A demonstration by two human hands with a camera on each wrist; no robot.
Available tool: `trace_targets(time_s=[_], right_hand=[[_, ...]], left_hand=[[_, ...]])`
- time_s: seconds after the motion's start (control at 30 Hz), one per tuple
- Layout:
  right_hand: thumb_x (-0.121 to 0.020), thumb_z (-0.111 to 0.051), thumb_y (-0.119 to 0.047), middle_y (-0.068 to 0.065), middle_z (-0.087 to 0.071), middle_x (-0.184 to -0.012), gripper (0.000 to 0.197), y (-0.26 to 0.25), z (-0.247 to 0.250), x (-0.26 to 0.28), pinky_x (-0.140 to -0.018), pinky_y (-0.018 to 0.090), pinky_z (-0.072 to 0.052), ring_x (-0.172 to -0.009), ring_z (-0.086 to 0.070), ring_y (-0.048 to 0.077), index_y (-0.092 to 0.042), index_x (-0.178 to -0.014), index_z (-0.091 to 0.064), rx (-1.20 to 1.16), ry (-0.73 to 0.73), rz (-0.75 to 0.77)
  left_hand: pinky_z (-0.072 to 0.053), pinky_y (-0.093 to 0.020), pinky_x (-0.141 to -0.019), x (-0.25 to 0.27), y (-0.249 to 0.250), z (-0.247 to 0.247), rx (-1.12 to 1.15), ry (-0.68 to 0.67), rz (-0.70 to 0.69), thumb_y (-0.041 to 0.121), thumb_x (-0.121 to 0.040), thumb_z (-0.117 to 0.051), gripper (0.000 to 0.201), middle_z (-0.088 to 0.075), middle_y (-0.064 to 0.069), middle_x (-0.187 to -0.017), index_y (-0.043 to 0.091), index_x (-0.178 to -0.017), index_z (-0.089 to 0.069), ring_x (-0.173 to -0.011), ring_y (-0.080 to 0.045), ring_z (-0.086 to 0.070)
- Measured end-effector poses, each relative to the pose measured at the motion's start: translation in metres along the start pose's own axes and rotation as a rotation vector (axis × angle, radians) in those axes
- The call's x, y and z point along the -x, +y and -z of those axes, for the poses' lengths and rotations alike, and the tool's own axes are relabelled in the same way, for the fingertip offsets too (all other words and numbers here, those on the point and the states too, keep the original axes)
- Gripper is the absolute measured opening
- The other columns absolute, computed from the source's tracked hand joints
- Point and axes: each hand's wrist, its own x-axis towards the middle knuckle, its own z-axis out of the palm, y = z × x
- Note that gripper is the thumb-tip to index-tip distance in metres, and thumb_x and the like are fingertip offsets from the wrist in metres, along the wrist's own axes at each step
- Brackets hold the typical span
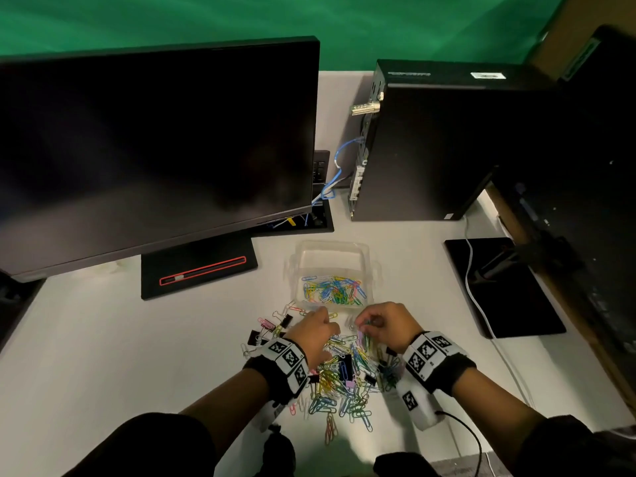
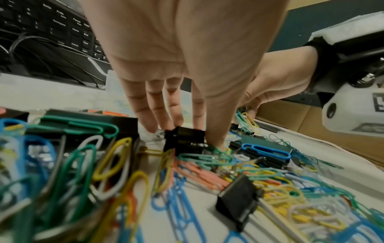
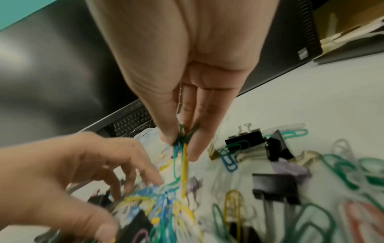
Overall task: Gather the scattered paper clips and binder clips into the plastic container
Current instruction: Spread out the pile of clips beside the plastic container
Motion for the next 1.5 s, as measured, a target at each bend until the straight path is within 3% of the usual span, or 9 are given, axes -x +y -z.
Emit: trace_targets(time_s=[0.1,0.23,0.47,0.63,0.73,0.93,1.17,1.33,1.5], right_hand=[[-0.081,-0.065,-0.004,0.003,-0.064,-0.078,0.018,0.003,0.005,-0.006,-0.067,0.026,-0.053,-0.067,-0.061,0.016,-0.021,-0.083,-0.070,-0.102,0.035,-0.031],[-0.085,-0.060,-0.001,0.008,-0.065,-0.074,0.016,-0.003,0.007,-0.015,-0.055,0.022,-0.054,-0.052,-0.059,0.014,-0.014,-0.086,-0.070,-0.264,0.065,-0.059],[-0.091,-0.048,0.003,0.012,-0.066,-0.084,0.023,-0.019,0.014,-0.033,-0.056,0.018,-0.055,-0.068,-0.061,0.016,-0.009,-0.090,-0.067,-0.476,0.035,-0.044],[-0.090,-0.047,0.005,0.009,-0.066,-0.083,0.019,-0.023,0.018,-0.049,-0.056,0.016,-0.055,-0.072,-0.061,0.019,0.008,-0.102,-0.062,-0.539,0.056,-0.056],[-0.091,-0.045,0.006,0.006,-0.066,-0.084,0.020,-0.023,0.021,-0.060,-0.059,0.016,-0.056,-0.075,-0.061,0.022,0.008,-0.104,-0.060,-0.611,0.110,-0.088],[-0.090,-0.040,0.010,0.015,-0.063,-0.099,0.027,-0.020,0.010,-0.065,-0.060,0.011,-0.052,-0.073,-0.062,0.010,0.003,-0.104,-0.061,-0.539,0.123,-0.101],[-0.086,-0.045,0.007,0.005,-0.069,-0.096,0.036,-0.007,0.017,-0.048,-0.086,0.028,-0.049,-0.088,-0.062,0.013,-0.020,-0.089,-0.068,-0.252,0.166,-0.023],[-0.082,-0.050,0.010,-0.002,-0.067,-0.082,0.031,-0.018,0.026,-0.018,-0.068,0.015,-0.047,-0.066,-0.058,-0.011,-0.013,-0.090,-0.068,-0.169,0.144,0.018],[-0.078,-0.061,0.003,-0.009,-0.062,-0.082,0.024,-0.020,0.012,0.008,-0.064,0.007,-0.045,-0.068,-0.055,0.001,-0.012,-0.095,-0.068,-0.048,-0.047,0.015]], left_hand=[[-0.045,-0.041,-0.095,0.003,0.002,-0.001,-0.037,0.008,0.016,0.016,-0.087,-0.058,0.035,-0.043,-0.011,-0.123,0.013,-0.122,-0.051,-0.114,-0.028,-0.046],[-0.045,-0.041,-0.088,0.003,0.003,-0.002,-0.113,-0.008,0.041,0.006,-0.090,-0.050,0.027,-0.047,-0.016,-0.121,0.004,-0.117,-0.051,-0.109,-0.032,-0.051],[-0.043,-0.037,-0.089,-0.001,-0.004,-0.005,-0.085,0.009,0.054,-0.004,-0.086,-0.050,0.028,-0.050,-0.017,-0.120,0.002,-0.114,-0.052,-0.108,-0.033,-0.054],[-0.045,-0.028,-0.082,0.008,-0.013,0.005,0.333,0.133,0.167,0.012,-0.092,-0.051,0.022,-0.065,-0.016,-0.109,0.004,-0.111,-0.059,-0.098,-0.028,-0.060],[-0.046,-0.019,-0.063,0.010,-0.020,0.012,0.635,0.217,0.188,0.008,-0.090,-0.052,0.016,-0.070,-0.006,-0.089,0.004,-0.101,-0.063,-0.065,-0.016,-0.057],[-0.057,-0.021,-0.056,-0.001,-0.030,0.037,1.415,0.190,0.243,-0.003,-0.094,-0.045,0.015,-0.066,-0.009,-0.071,0.004,-0.089,-0.057,-0.053,-0.013,-0.065],[-0.056,-0.017,-0.067,-0.020,-0.032,0.057,1.762,0.234,0.241,-0.010,-0.094,-0.036,0.024,-0.062,-0.014,-0.089,-0.001,-0.103,-0.056,-0.077,-0.020,-0.063],[-0.052,-0.015,-0.065,-0.027,-0.030,0.058,1.721,0.220,0.311,-0.006,-0.095,-0.035,0.026,-0.054,-0.002,-0.087,0.006,-0.101,-0.058,-0.079,-0.012,-0.053],[-0.042,-0.028,-0.100,-0.015,-0.035,0.051,1.441,0.204,0.284,-0.008,-0.092,-0.042,0.035,-0.054,-0.007,-0.122,0.002,-0.124,-0.052,-0.115,-0.017,-0.052]])
